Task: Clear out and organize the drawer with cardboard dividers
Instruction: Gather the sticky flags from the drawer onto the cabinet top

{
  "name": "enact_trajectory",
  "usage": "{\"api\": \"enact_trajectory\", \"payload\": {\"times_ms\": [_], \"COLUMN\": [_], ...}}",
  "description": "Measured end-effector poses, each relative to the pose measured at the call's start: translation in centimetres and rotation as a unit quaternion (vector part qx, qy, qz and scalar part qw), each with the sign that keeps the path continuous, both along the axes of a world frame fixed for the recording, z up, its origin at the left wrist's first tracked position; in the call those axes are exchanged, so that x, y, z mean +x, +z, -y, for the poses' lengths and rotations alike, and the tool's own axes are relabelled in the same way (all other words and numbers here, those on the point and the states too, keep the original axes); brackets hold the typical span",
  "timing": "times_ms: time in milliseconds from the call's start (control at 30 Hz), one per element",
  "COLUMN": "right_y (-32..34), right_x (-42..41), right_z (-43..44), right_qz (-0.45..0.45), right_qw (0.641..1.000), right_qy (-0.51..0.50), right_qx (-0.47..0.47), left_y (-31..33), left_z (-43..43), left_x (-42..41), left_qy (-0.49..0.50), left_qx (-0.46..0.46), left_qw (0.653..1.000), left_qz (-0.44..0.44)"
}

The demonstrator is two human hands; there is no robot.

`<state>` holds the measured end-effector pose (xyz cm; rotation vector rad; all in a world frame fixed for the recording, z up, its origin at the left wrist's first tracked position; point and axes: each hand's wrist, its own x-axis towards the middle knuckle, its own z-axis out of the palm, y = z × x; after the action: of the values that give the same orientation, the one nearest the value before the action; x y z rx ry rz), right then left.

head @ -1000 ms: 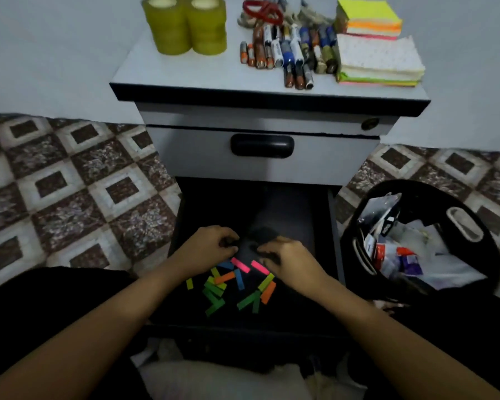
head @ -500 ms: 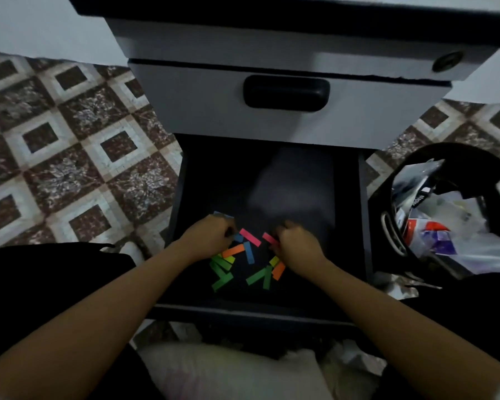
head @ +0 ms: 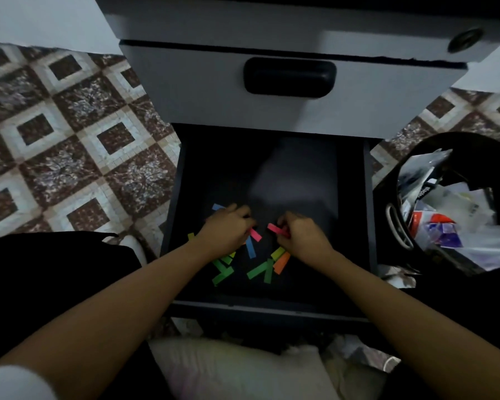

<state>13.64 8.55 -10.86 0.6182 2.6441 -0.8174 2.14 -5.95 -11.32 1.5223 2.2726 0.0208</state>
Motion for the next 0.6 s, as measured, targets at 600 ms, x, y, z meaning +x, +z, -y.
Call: {"api": "enact_trajectory", "payload": {"times_ms": [600], "right_y": [1.0], "right_x": [1.8], "right_z": [-1.6], "right_qz": [0.041], "right_qw": [0.964], "right_qy": [0.243], "right_qx": [0.105], "left_y": [0.7], "left_z": [0.3], "left_x": [-1.3], "left_qy": [-0.021], "left_qx": [-0.007], "left_qw": [0.997], "left_qz": [-0.079]}}
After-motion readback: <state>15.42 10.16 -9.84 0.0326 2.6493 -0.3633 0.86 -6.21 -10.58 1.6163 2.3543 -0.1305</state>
